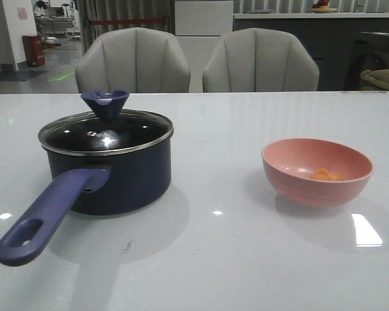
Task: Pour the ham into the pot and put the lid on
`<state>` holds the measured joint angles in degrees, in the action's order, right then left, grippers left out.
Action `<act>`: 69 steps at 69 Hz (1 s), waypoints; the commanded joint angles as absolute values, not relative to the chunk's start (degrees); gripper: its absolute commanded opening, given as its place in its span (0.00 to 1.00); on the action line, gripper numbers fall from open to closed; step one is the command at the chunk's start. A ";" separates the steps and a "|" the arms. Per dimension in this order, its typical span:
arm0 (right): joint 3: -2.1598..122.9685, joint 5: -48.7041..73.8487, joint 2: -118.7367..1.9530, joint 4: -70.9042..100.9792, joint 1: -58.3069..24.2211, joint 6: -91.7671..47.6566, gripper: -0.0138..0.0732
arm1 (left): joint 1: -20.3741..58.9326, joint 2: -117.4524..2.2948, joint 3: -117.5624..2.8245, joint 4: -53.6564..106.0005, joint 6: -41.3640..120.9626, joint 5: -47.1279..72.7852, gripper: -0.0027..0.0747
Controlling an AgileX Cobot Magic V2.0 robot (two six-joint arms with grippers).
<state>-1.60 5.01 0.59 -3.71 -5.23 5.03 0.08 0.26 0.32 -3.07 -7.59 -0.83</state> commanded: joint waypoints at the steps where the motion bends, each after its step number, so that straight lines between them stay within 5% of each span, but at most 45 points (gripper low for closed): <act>1: -1.24 0.68 1.74 -3.66 -5.01 4.36 0.34 | 0.52 1.30 1.54 -2.57 -8.14 -5.58 0.18; 69: -1.24 0.68 1.74 -3.66 -5.01 4.36 0.34 | 0.52 1.30 1.43 -2.57 -8.26 -10.23 0.18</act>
